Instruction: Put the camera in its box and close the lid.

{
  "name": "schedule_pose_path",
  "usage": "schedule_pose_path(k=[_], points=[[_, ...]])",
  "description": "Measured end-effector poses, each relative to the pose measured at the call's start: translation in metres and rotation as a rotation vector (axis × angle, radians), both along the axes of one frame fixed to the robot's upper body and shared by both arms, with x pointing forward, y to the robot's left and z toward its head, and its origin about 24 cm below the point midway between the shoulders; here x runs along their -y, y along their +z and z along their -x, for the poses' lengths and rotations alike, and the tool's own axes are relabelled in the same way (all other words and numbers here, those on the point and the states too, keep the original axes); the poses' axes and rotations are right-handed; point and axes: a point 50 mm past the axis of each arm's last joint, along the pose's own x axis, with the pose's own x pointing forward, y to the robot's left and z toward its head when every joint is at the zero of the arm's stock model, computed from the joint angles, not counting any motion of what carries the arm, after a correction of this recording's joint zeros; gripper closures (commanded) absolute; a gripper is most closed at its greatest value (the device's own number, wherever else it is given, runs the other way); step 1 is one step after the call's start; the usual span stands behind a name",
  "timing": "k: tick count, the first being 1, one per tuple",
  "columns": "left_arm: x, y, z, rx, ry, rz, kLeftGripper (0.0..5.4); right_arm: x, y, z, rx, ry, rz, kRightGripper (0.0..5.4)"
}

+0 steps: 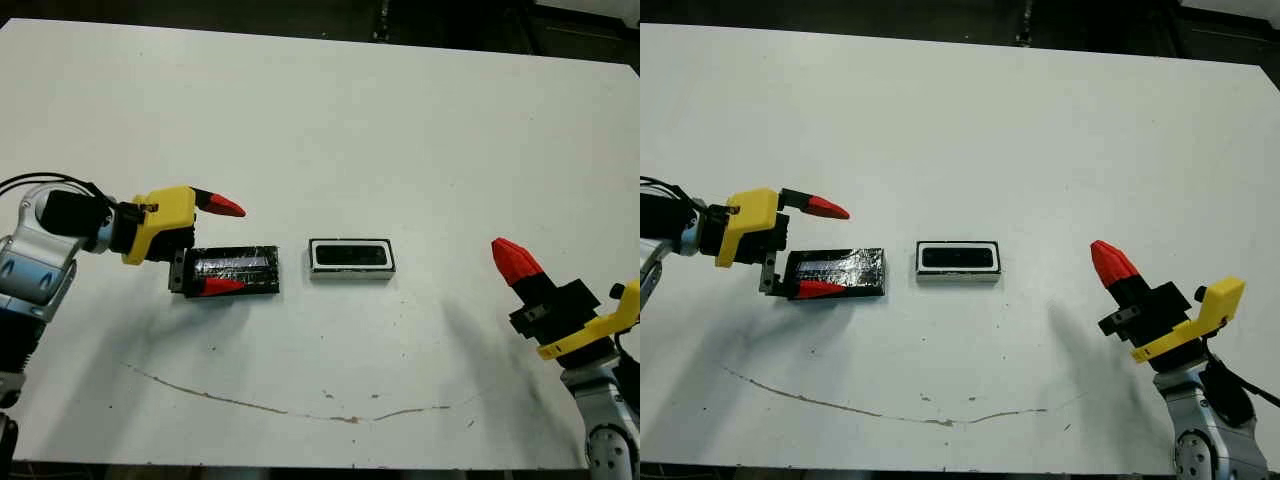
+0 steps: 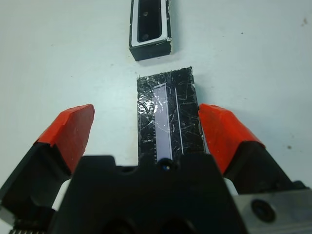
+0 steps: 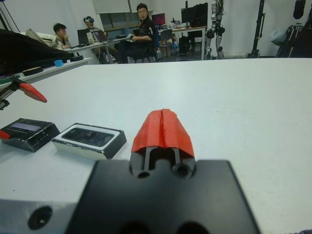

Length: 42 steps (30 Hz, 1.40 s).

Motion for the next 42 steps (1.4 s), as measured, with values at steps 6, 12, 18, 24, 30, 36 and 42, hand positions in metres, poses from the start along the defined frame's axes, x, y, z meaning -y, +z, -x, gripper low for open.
schedule_pose_path(k=[6,12,18,24,30,36,42], points=[[0.003,-0.010,0.002,-0.013,0.002,-0.047,0.00,0.000,0.001,0.001,0.005,0.009,-0.011,5.39],[-0.001,-0.015,0.002,-0.061,-0.016,-0.048,0.00,0.000,0.002,0.001,0.011,0.021,-0.017,5.39],[-0.004,-0.020,0.001,-0.136,-0.030,-0.021,0.00,0.001,0.002,0.001,0.019,0.016,-0.010,5.39],[-0.006,-0.021,0.000,-0.157,-0.026,-0.020,0.00,0.000,0.002,0.001,0.019,0.017,-0.009,5.39],[-0.006,-0.022,0.000,-0.198,0.018,-0.016,0.12,0.001,0.001,0.001,0.016,0.018,-0.016,5.40],[-0.006,-0.022,-0.001,-0.205,0.042,-0.012,0.86,0.000,0.001,0.001,0.012,0.016,-0.006,5.40],[-0.005,-0.022,0.001,-0.184,0.058,-0.005,1.69,0.000,0.001,0.001,0.012,0.015,-0.006,5.40]])
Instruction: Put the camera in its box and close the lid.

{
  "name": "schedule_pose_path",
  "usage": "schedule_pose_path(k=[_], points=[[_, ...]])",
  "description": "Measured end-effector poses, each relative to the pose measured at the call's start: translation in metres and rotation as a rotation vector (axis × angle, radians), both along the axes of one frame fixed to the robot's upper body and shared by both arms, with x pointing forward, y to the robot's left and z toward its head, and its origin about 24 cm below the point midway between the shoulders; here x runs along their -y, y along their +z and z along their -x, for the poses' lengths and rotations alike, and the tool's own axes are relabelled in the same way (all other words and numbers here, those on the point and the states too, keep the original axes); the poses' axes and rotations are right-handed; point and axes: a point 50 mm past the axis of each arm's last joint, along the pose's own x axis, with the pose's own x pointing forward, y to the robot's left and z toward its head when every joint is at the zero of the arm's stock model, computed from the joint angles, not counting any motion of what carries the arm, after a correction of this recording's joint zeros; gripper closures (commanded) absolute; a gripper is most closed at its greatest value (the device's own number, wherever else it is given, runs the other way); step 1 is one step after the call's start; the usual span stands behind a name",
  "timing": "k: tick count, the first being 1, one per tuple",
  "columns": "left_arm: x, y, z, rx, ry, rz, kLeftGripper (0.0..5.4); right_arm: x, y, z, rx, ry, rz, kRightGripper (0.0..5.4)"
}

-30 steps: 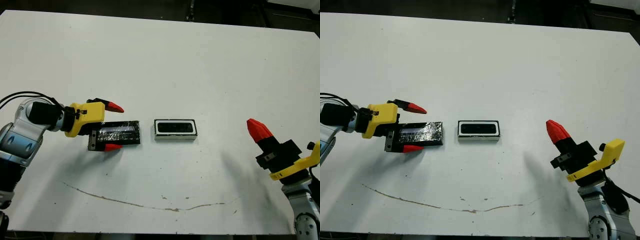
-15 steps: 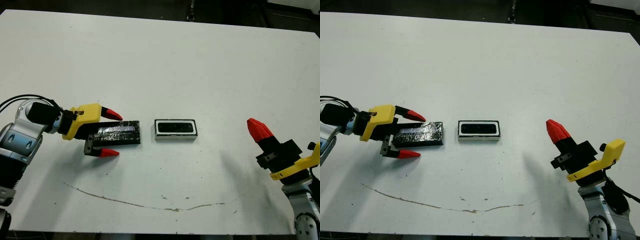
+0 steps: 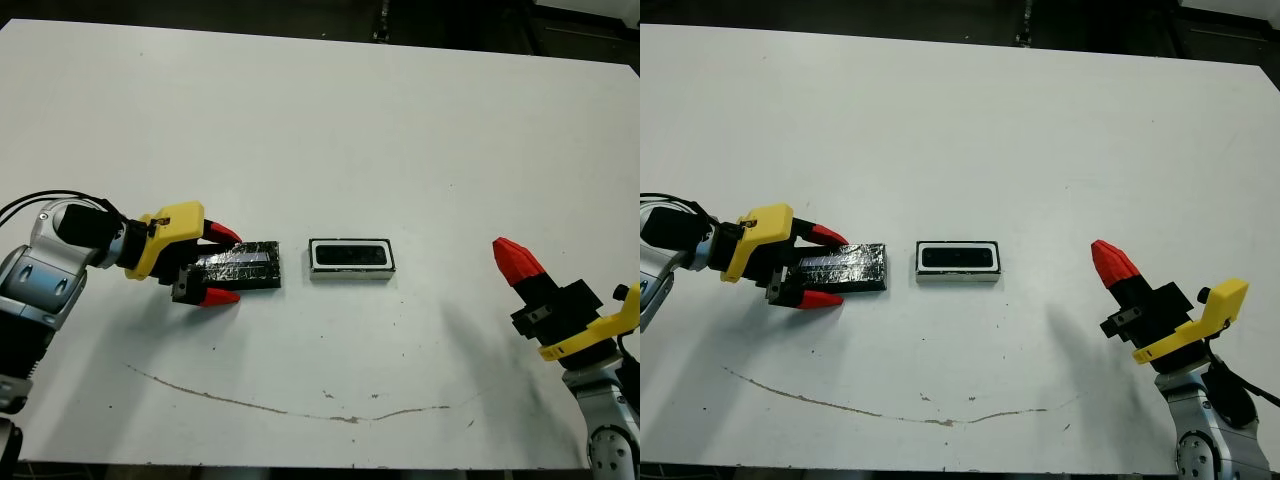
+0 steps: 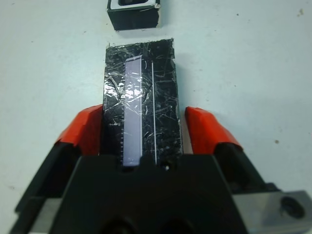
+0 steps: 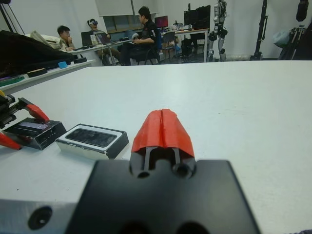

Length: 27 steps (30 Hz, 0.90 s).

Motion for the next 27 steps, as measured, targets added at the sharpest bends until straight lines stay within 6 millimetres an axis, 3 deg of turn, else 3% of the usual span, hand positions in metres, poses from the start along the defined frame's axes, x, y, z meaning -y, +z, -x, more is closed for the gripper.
schedule_pose_path(k=[4,15,20,27], points=[[-0.001,-0.001,0.001,-0.002,0.004,0.010,2.24,0.000,0.000,0.000,0.000,0.000,0.000,5.40],[-0.001,0.003,0.001,0.051,0.034,0.076,2.25,0.000,0.000,0.000,-0.001,-0.005,0.000,5.40],[0.010,0.005,-0.003,0.104,0.064,0.204,2.25,0.000,0.000,0.000,0.002,0.000,-0.002,5.40],[0.030,-0.002,-0.017,0.013,0.083,0.339,2.25,0.000,-0.001,-0.001,0.003,0.002,-0.003,5.40]])
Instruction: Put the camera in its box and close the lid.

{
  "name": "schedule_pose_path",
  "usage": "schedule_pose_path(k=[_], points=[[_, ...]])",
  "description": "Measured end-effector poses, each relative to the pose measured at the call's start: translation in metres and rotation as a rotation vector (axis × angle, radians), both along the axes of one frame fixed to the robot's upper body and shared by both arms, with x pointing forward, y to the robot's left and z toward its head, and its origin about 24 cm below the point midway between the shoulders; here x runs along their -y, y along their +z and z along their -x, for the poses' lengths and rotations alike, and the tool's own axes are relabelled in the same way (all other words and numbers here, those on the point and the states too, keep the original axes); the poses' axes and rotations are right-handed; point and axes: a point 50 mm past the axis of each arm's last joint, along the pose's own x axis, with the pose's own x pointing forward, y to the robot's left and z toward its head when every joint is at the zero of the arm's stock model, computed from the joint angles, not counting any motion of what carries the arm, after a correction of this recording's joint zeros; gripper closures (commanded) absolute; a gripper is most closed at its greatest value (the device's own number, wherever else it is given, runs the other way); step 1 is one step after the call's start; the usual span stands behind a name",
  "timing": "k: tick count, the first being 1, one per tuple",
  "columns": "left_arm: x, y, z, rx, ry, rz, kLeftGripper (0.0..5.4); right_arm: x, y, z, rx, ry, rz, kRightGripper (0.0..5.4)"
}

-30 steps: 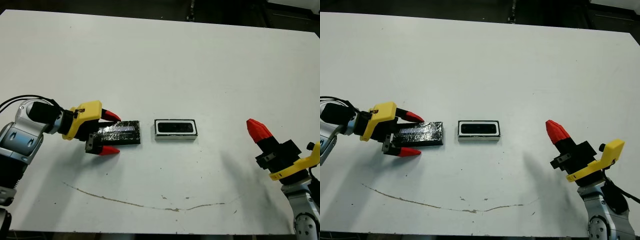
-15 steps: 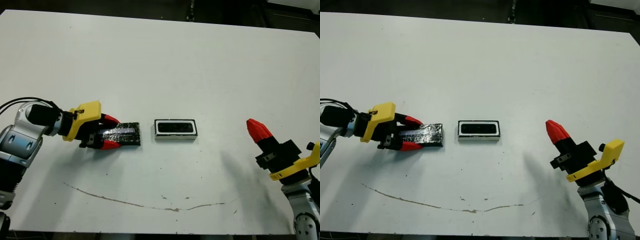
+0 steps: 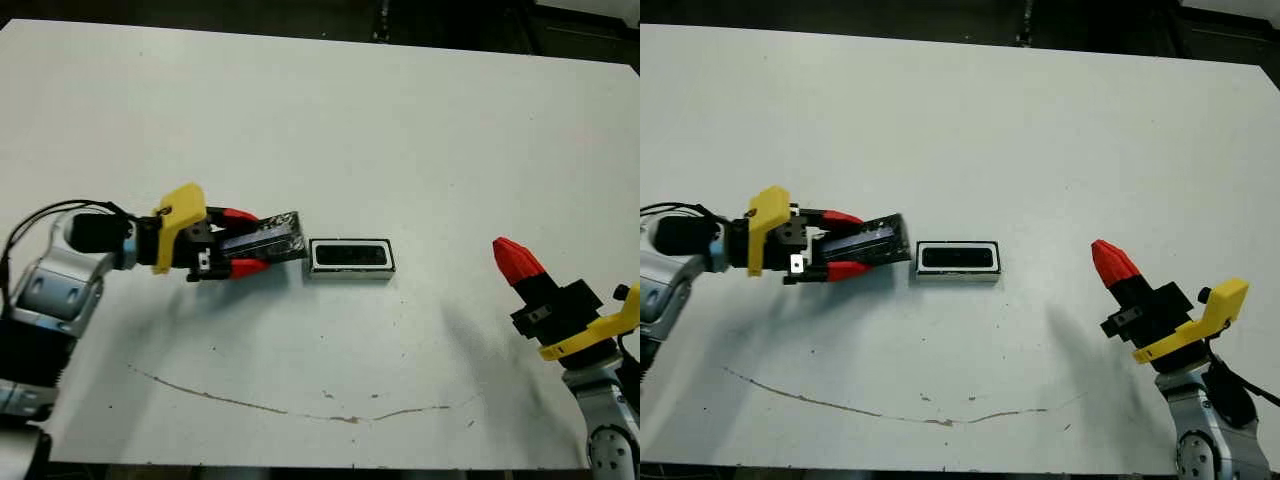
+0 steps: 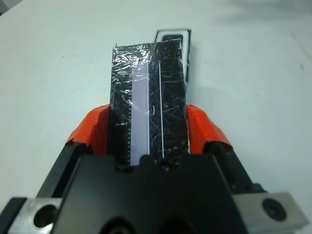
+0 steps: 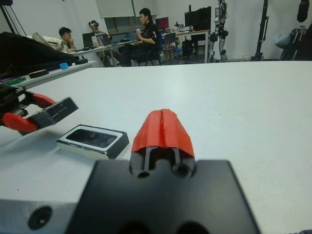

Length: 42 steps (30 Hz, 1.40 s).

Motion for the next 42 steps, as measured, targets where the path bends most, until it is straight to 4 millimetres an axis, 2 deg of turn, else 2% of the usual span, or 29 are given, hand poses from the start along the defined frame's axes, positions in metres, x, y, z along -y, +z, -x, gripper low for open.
schedule_pose_path(k=[6,20,26,34,42], points=[[0.020,-0.003,-0.013,-0.004,-0.017,-0.065,2.25,-0.001,0.000,0.001,-0.002,-0.007,0.000,5.40],[0.037,-0.009,-0.022,-0.009,-0.095,-0.096,2.26,-0.001,0.000,0.001,-0.003,-0.011,0.001,5.40],[0.039,-0.010,-0.023,-0.032,-0.113,-0.094,2.26,-0.001,0.000,0.001,-0.003,-0.010,-0.009,5.40],[0.048,-0.012,-0.018,-0.151,-0.180,-0.059,2.26,-0.002,0.001,0.001,-0.002,-0.010,-0.015,5.40],[0.052,-0.010,-0.014,-0.158,-0.188,-0.062,2.26,-0.002,0.001,0.001,-0.003,-0.012,-0.021,5.40]])
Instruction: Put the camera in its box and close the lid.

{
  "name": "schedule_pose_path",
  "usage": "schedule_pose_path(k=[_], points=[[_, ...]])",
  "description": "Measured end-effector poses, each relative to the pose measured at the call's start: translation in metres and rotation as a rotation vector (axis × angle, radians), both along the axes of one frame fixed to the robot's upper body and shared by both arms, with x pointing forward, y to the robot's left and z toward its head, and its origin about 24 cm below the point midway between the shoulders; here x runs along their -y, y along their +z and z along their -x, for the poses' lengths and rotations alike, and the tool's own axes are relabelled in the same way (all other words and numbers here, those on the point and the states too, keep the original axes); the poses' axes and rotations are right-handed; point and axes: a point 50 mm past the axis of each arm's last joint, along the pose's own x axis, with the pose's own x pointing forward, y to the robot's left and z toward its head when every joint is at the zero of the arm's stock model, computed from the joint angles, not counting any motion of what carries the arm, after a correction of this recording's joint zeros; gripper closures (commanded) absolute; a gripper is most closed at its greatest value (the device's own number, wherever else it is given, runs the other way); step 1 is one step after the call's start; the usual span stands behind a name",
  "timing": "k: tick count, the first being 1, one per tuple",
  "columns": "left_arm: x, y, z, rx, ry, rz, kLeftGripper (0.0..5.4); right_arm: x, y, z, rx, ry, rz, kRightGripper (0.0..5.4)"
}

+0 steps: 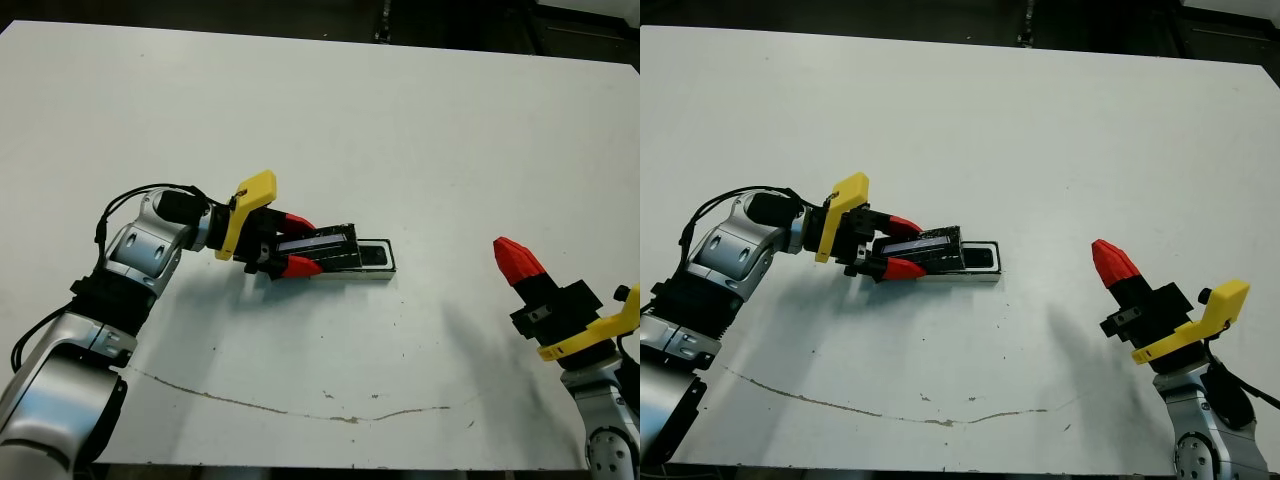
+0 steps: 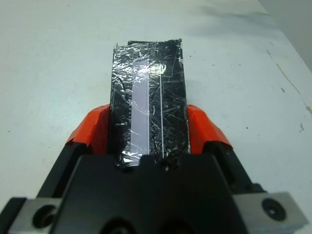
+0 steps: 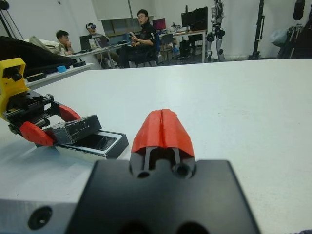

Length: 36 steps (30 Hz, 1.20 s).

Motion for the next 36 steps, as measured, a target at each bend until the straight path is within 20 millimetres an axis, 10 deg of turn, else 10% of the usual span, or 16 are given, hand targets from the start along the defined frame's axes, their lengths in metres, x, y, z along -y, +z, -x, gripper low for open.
schedule_pose_path(k=[36], points=[[0.060,-0.024,-0.009,0.090,-0.031,-0.083,2.26,0.000,-0.002,0.002,-0.007,0.006,-0.002,5.40]])
